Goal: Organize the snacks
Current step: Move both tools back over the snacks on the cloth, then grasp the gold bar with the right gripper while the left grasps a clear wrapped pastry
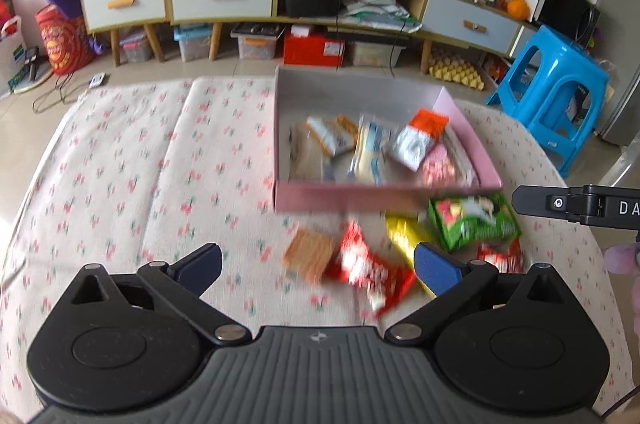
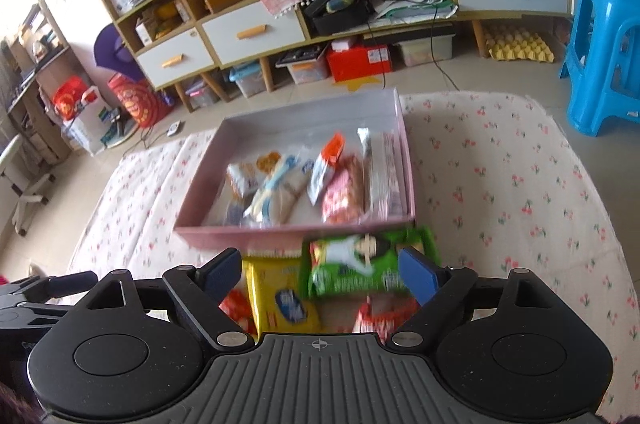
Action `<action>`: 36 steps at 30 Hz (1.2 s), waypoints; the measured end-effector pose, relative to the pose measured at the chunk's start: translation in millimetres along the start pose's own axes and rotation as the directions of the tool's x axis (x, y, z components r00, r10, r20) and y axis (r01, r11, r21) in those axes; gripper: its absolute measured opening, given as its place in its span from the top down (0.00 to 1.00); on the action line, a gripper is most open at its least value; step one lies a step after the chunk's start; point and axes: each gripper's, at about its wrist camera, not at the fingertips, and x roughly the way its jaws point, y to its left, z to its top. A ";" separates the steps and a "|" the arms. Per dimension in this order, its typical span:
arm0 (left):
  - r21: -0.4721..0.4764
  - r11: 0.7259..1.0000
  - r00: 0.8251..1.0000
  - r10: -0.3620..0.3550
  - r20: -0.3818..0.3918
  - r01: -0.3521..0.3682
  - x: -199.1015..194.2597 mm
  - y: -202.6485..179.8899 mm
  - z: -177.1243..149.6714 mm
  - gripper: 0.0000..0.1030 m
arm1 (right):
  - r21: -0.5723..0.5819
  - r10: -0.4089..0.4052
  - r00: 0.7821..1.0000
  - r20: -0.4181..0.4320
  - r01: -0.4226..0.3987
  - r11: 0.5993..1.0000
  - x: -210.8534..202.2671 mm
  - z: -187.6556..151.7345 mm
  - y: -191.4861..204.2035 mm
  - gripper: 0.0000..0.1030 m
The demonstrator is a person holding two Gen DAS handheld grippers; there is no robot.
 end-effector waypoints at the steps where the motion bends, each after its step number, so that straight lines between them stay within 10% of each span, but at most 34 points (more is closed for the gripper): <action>1: 0.001 1.000 1.000 -0.001 -0.007 0.001 -1.3 2.0 -3.6 0.00 | -0.009 0.000 1.000 -0.005 0.000 1.000 -0.3 -5.3 0.1 0.14; 26: 0.074 0.996 0.992 0.064 -0.110 -0.056 -10.2 35.4 -101.4 0.01 | -0.262 -0.119 0.964 -0.237 0.054 0.964 5.3 -121.8 3.5 0.11; 36: 0.134 0.991 1.000 0.030 -0.008 -0.029 -12.7 38.3 -134.5 0.00 | -0.319 -0.100 0.991 -0.087 0.067 0.945 -0.5 -149.5 -10.8 0.00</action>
